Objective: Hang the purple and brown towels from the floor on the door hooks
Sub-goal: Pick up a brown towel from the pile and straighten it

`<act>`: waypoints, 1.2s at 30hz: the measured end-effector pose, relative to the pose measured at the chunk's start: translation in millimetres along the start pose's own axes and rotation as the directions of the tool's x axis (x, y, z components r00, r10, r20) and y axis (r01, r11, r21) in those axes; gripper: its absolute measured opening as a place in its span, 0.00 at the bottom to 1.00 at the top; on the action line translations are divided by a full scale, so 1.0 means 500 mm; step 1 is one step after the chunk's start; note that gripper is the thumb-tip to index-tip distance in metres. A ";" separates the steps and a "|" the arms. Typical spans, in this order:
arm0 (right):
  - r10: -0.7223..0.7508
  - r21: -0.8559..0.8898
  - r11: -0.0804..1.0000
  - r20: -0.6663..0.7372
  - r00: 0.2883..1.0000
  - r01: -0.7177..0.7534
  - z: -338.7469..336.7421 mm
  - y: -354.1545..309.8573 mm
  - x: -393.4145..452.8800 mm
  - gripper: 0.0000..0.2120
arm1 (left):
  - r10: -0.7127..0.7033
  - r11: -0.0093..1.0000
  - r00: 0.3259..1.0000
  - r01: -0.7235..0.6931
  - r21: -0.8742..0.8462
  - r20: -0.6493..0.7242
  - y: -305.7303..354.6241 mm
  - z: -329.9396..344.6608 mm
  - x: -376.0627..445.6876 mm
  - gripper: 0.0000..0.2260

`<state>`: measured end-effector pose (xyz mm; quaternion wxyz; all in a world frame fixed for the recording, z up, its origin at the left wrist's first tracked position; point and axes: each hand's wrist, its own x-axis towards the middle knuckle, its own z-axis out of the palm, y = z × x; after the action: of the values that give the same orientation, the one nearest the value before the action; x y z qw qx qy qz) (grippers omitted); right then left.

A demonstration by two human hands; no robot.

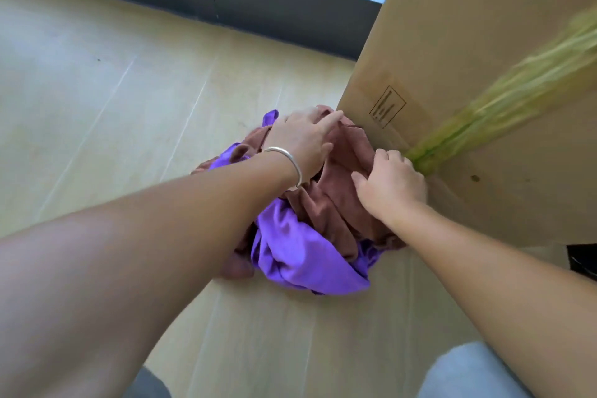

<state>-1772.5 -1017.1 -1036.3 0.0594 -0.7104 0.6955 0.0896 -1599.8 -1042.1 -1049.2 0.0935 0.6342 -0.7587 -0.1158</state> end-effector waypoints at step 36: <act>-0.691 0.354 0.676 0.000 0.723 0.646 -0.807 -0.617 -0.431 0.05 | -0.547 0.832 0.749 0.435 -0.345 -0.374 -0.229 -1.126 -0.629 0.09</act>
<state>-1449.8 -883.0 -609.5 0.2520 -0.8874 0.3859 -0.0085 -1273.5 -784.1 -543.5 0.3101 0.8053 -0.5000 -0.0728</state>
